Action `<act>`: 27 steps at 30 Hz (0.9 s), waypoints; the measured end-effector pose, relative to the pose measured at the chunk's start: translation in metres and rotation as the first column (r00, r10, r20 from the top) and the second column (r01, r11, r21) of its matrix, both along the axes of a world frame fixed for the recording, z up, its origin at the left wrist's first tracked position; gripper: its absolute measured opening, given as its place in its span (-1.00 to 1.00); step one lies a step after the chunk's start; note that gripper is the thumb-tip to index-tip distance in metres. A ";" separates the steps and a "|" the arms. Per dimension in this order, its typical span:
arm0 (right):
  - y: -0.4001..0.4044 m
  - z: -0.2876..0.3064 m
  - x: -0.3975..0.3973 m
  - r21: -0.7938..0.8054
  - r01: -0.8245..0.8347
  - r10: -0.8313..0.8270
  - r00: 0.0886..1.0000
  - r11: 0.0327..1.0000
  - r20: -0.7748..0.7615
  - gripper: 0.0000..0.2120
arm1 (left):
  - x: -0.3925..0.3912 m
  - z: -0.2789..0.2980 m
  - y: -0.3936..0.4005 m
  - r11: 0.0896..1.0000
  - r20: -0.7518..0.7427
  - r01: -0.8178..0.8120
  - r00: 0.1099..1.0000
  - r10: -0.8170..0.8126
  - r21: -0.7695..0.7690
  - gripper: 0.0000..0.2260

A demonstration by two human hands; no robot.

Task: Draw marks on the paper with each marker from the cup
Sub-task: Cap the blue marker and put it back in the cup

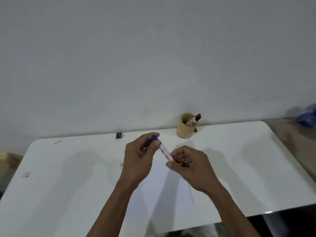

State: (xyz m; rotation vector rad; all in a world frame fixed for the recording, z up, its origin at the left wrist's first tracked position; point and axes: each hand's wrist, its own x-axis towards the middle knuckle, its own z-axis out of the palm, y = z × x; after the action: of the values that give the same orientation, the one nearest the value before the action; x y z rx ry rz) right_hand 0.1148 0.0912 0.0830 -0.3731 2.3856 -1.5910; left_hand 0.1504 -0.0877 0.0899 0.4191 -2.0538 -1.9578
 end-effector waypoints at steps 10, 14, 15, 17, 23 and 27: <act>0.045 -0.008 -0.116 -0.092 0.183 -0.197 0.965 0.979 -0.173 -0.28 | -0.124 -0.014 0.059 0.955 0.110 0.001 0.993 0.033 -0.296 -0.64; 0.054 -0.008 -0.171 -0.228 0.359 -0.402 0.898 0.905 -0.179 -0.21 | -0.158 -0.056 0.077 0.917 0.193 0.021 0.979 0.061 -0.398 -0.46; 0.054 -0.010 -0.183 -0.244 0.375 -0.422 0.888 0.894 -0.181 -0.20 | -0.164 -0.065 0.081 0.908 0.210 0.033 0.976 0.062 -0.418 -0.41; 0.051 -0.014 -0.202 -0.271 0.392 -0.446 0.876 0.879 -0.181 -0.21 | -0.175 -0.076 0.088 0.909 0.241 0.045 0.969 0.062 -0.414 -0.33; 0.040 -0.040 -0.229 -0.245 0.377 -0.424 0.889 0.893 -0.176 -0.38 | -0.193 -0.080 0.098 0.879 0.179 0.109 0.984 -0.027 -0.465 -0.40; 0.040 -0.062 -0.230 -0.221 0.369 -0.409 0.896 0.903 -0.173 -0.54 | -0.195 -0.087 0.096 0.872 0.148 0.093 0.989 -0.024 -0.480 -0.36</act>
State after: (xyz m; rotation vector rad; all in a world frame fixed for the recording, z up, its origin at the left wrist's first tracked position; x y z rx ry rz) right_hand -0.1152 0.1317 0.0209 -0.1015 2.6082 -2.0516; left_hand -0.0445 0.0085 0.0025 0.3869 -2.5686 -1.3865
